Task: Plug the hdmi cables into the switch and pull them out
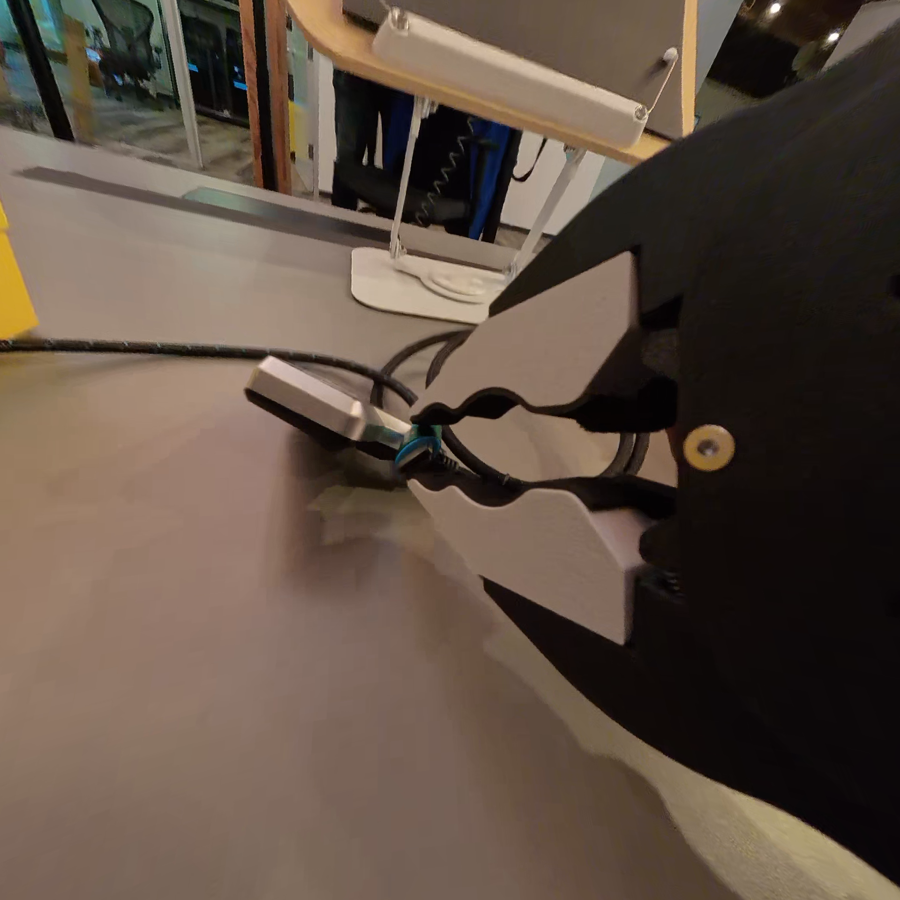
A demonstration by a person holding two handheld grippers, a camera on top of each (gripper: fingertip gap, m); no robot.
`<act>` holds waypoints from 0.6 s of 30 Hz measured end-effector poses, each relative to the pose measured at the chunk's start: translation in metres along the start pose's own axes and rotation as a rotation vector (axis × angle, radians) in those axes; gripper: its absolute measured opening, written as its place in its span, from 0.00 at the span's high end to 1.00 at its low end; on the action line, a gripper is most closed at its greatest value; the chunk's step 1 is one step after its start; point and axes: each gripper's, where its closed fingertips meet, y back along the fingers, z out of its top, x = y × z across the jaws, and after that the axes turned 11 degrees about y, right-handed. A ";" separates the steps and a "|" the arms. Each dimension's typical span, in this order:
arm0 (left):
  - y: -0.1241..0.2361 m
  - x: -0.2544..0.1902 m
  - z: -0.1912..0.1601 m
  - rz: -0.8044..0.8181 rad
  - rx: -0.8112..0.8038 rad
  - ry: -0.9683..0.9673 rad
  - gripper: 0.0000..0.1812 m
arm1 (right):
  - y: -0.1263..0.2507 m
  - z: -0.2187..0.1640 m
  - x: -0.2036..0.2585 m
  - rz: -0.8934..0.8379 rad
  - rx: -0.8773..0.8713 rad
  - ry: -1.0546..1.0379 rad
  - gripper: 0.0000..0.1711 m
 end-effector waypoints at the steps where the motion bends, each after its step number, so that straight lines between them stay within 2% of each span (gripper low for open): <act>1: 0.001 0.000 0.000 -0.002 -0.005 0.008 0.96 | 0.003 0.000 -0.004 -0.010 -0.011 -0.011 0.92; 12: 0.003 -0.004 0.002 -0.030 -0.026 0.072 0.93 | 0.035 -0.003 -0.067 -0.097 -0.204 -0.329 0.93; 18: 0.002 -0.015 0.007 -0.039 -0.041 0.118 0.91 | 0.048 0.005 -0.104 -0.065 -0.374 -0.557 0.95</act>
